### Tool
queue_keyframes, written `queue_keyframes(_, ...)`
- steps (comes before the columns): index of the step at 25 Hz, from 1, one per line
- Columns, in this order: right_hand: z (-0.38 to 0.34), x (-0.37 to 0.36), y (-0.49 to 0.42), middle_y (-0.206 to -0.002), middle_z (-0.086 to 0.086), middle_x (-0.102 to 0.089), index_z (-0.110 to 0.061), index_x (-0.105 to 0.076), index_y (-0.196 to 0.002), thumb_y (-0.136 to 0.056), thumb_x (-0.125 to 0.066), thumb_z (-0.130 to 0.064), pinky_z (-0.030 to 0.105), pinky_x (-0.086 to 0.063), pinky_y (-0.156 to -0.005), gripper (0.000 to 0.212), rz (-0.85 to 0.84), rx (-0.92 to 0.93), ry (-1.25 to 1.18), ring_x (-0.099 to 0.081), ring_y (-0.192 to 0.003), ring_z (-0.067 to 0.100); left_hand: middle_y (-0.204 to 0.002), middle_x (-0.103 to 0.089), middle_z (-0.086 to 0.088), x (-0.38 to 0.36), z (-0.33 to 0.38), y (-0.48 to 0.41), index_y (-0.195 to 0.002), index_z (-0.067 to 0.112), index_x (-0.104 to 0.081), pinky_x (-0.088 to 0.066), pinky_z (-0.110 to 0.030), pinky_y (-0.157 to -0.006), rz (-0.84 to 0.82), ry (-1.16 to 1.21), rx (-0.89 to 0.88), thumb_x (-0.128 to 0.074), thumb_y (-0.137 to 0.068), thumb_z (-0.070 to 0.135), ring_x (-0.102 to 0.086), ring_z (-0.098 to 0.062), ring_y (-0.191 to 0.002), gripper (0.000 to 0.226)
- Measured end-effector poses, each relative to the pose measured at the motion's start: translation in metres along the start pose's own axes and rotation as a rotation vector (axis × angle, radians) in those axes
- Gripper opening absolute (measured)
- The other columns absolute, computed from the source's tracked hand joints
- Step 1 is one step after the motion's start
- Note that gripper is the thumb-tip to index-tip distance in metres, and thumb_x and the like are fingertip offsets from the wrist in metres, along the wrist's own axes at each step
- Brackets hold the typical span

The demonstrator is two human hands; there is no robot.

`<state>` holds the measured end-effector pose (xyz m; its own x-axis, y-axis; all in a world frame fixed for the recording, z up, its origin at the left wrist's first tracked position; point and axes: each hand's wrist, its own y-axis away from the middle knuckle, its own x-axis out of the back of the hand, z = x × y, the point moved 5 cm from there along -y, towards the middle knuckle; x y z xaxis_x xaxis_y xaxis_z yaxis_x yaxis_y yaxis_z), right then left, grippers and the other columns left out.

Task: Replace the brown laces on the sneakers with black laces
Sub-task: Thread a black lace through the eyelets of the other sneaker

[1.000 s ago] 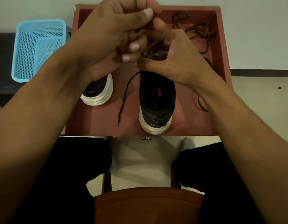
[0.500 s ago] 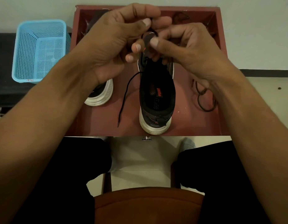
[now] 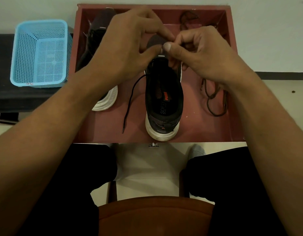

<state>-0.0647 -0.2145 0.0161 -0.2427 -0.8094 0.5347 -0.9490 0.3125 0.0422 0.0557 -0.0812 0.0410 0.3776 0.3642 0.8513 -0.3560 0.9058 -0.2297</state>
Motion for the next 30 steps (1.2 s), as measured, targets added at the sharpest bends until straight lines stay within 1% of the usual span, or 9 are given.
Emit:
queue_keyframes(3, -0.002, 0.003, 0.0, -0.085, -0.003, -0.076, -0.013, -0.074, -0.098, -0.105, -0.064, -0.038, 0.022, -0.055, -0.069, 0.028, 0.025, 0.01, -0.027, -0.075, -0.079, 0.01, -0.103, -0.074, 0.007, -0.002, 0.0, 0.002, -0.11, 0.02, -0.076, -0.054, -0.018, -0.073, -0.002, 0.129, 0.058, -0.067, -0.099, 0.04, -0.071, -0.007, -0.078, 0.025)
queue_keyframes(5, -0.001, 0.007, 0.001, -0.082, 0.0, -0.077, -0.014, -0.074, -0.098, -0.104, -0.063, -0.041, 0.026, -0.057, -0.066, 0.03, 0.066, -0.037, -0.055, -0.076, -0.078, 0.014, -0.088, -0.072, 0.014, -0.005, -0.001, 0.003, -0.107, 0.018, -0.075, -0.05, -0.011, -0.064, -0.013, 0.208, 0.11, -0.07, -0.099, 0.037, -0.069, -0.002, -0.067, 0.022)
queue_keyframes(7, 0.005, 0.011, 0.007, -0.08, 0.002, -0.078, -0.015, -0.076, -0.099, -0.1, -0.066, -0.05, 0.029, -0.059, -0.064, 0.037, 0.059, -0.168, -0.031, -0.078, -0.077, 0.019, -0.089, -0.072, 0.015, -0.009, -0.003, 0.003, -0.103, 0.021, -0.077, -0.051, -0.008, -0.074, -0.013, 0.156, 0.117, -0.072, -0.096, 0.037, -0.067, 0.01, -0.072, 0.018)
queue_keyframes(10, 0.015, 0.004, 0.018, -0.084, 0.001, -0.08, -0.018, -0.079, -0.1, -0.083, -0.08, -0.058, 0.032, -0.062, -0.07, 0.043, -0.134, -0.375, 0.071, -0.079, -0.078, 0.018, -0.09, -0.074, 0.013, -0.013, -0.005, 0.002, -0.099, 0.023, -0.08, -0.045, 0.001, -0.076, -0.072, 0.085, 0.112, -0.075, -0.093, 0.035, -0.063, 0.018, -0.073, 0.014)
queue_keyframes(13, 0.014, 0.0, 0.018, -0.081, 0.004, -0.08, -0.015, -0.08, -0.094, -0.083, -0.088, -0.031, 0.027, -0.065, -0.07, 0.022, -0.127, -0.428, 0.009, -0.08, -0.075, 0.018, -0.088, -0.075, 0.012, -0.022, -0.003, 0.003, -0.1, 0.028, -0.082, -0.045, -0.004, -0.07, -0.144, 0.045, 0.114, -0.077, -0.091, 0.037, -0.067, 0.005, -0.077, 0.014)
queue_keyframes(17, 0.017, 0.002, 0.023, -0.087, 0.012, -0.08, -0.005, -0.077, -0.094, -0.091, -0.078, -0.005, 0.018, -0.061, -0.067, 0.003, -0.099, -0.516, -0.201, -0.08, -0.077, 0.018, -0.066, -0.051, 0.028, -0.032, -0.002, 0.004, -0.103, 0.029, -0.082, -0.037, -0.003, -0.062, -0.206, 0.009, 0.172, -0.077, -0.093, 0.033, -0.051, 0.01, -0.059, 0.012)
queue_keyframes(21, 0.022, 0.001, 0.025, -0.09, 0.009, -0.081, -0.005, -0.076, -0.101, -0.094, -0.072, 0.0, 0.021, -0.063, -0.073, 0.009, -0.141, -0.56, -0.291, -0.08, -0.088, 0.017, -0.075, -0.058, 0.025, -0.038, -0.001, 0.003, -0.105, 0.031, -0.082, -0.047, -0.02, -0.074, -0.192, -0.007, 0.207, -0.077, -0.092, 0.035, -0.053, 0.005, -0.066, 0.014)
queue_keyframes(25, 0.024, 0.0, 0.024, -0.086, 0.005, -0.081, -0.005, -0.075, -0.1, -0.096, -0.067, 0.004, 0.02, -0.062, -0.071, 0.012, -0.15, -0.569, -0.341, -0.08, -0.088, 0.015, -0.105, -0.077, 0.011, -0.042, 0.001, 0.006, -0.101, 0.036, -0.081, -0.053, -0.027, -0.078, -0.146, -0.051, 0.263, -0.078, -0.09, 0.041, -0.068, -0.007, -0.092, 0.013)
queue_keyframes(30, 0.029, -0.001, 0.022, -0.088, 0.011, -0.081, 0.001, -0.075, -0.099, -0.093, -0.071, 0.002, 0.023, -0.063, -0.074, 0.007, -0.127, -0.582, -0.37, -0.08, -0.089, 0.019, -0.094, -0.075, 0.011, -0.047, 0.006, 0.005, -0.1, 0.039, -0.08, -0.056, -0.03, -0.075, -0.146, -0.09, 0.314, -0.077, -0.088, 0.046, -0.071, -0.013, -0.091, 0.014)
